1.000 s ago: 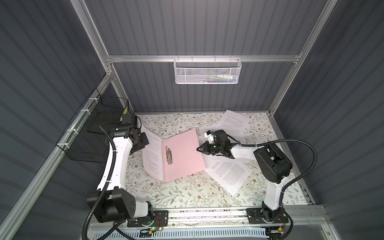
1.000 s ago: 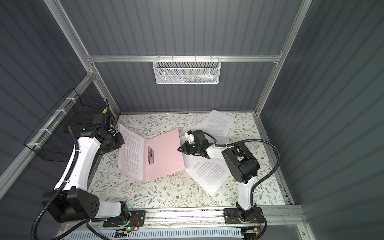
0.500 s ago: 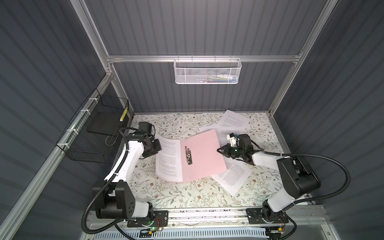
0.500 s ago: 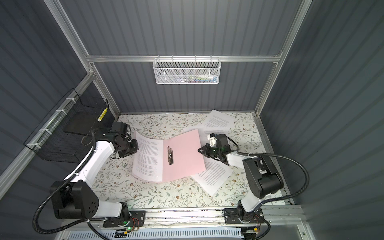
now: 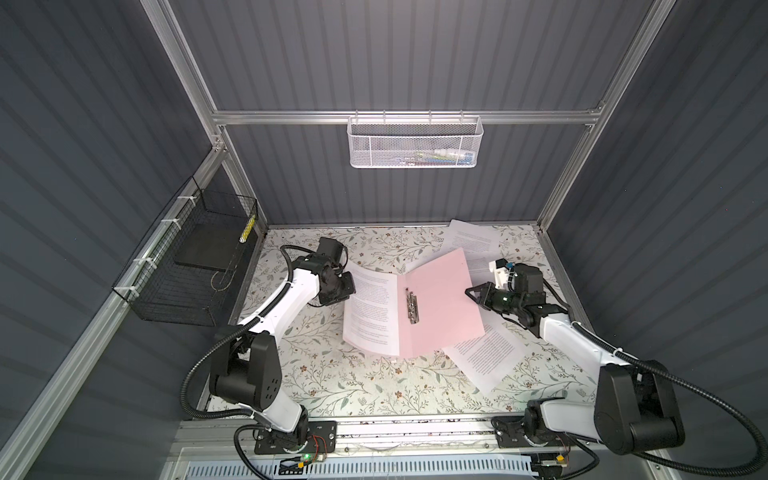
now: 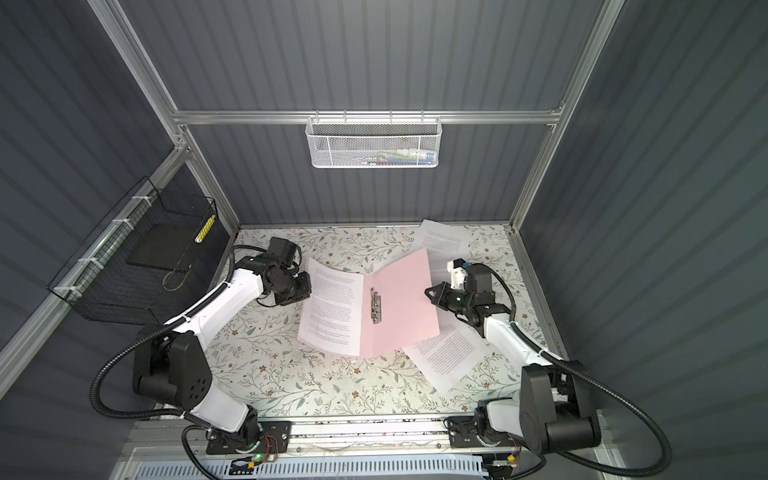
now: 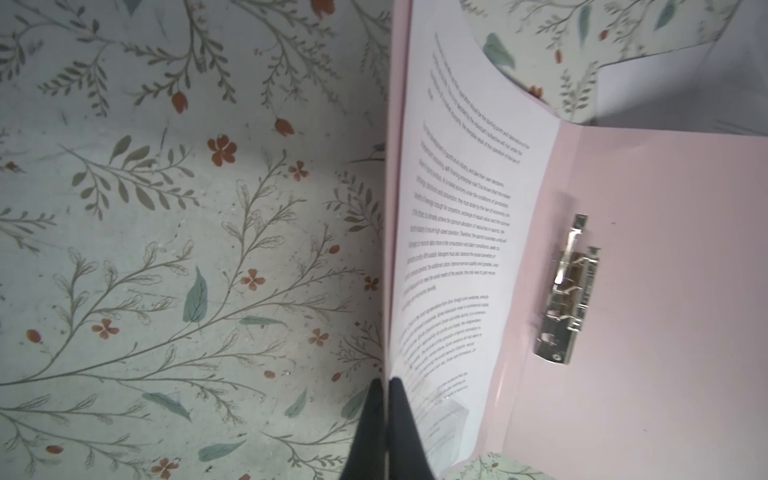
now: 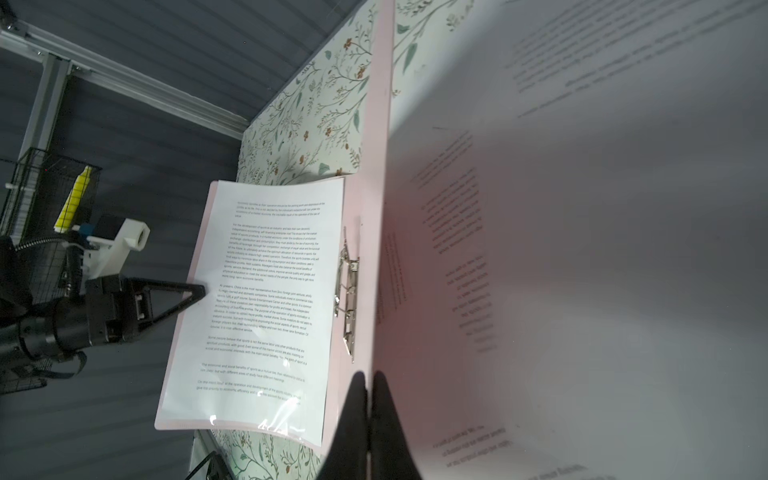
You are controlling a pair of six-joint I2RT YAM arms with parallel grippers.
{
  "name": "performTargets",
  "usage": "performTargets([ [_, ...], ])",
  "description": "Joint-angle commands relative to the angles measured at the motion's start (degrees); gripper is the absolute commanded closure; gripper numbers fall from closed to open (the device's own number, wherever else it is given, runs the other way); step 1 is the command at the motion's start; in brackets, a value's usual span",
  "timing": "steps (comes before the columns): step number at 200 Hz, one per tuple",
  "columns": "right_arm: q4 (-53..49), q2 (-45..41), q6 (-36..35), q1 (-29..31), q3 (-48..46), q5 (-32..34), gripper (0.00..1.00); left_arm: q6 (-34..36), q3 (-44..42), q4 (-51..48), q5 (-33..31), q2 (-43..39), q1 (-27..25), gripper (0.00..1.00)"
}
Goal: Put the files into the folder
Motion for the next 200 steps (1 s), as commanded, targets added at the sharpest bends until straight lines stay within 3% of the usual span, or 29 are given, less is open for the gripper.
performTargets([
  [1,-3.6,0.4,-0.3,4.5,3.4,-0.4,1.00,0.4,0.7,-2.0,9.0,-5.0,7.1,1.00],
  [26,0.3,5.4,2.7,9.2,6.4,-0.5,1.00,3.5,1.5,-5.8,11.1,-7.5,14.9,1.00],
  [43,2.3,8.0,3.9,11.3,8.2,0.1,1.00,4.6,1.7,-6.6,17.7,-8.3,19.6,1.00],
  [93,10.2,19.0,7.7,14.3,10.6,-1.6,1.00,8.7,-0.9,-9.0,14.2,-6.6,24.3,1.00],
  [125,14.4,23.1,9.3,16.1,9.2,0.1,1.00,9.2,-2.9,-8.6,7.9,-6.6,26.2,1.00],
  [137,15.7,24.4,10.0,16.8,8.3,1.5,1.00,8.7,-3.6,-8.4,6.6,-6.0,26.8,0.87],
  [144,16.7,25.1,10.9,17.1,7.5,2.1,1.00,8.2,-4.0,-8.2,6.7,-5.7,27.3,0.74],
  [157,19.3,25.8,12.6,17.3,6.0,2.6,0.96,6.4,-4.0,-8.2,5.9,-6.2,28.5,0.37],
  [169,19.5,26.0,13.1,17.3,5.4,3.4,0.87,4.4,-3.6,-8.2,3.6,-8.1,29.3,0.09],
  [184,17.9,25.5,12.9,17.3,5.0,4.9,0.77,3.2,-1.3,-8.2,1.6,-11.1,29.3,0.01],
  [200,16.4,24.2,12.8,17.3,4.4,6.8,0.64,2.0,1.6,-7.9,0.5,-13.8,29.2,0.00],
])
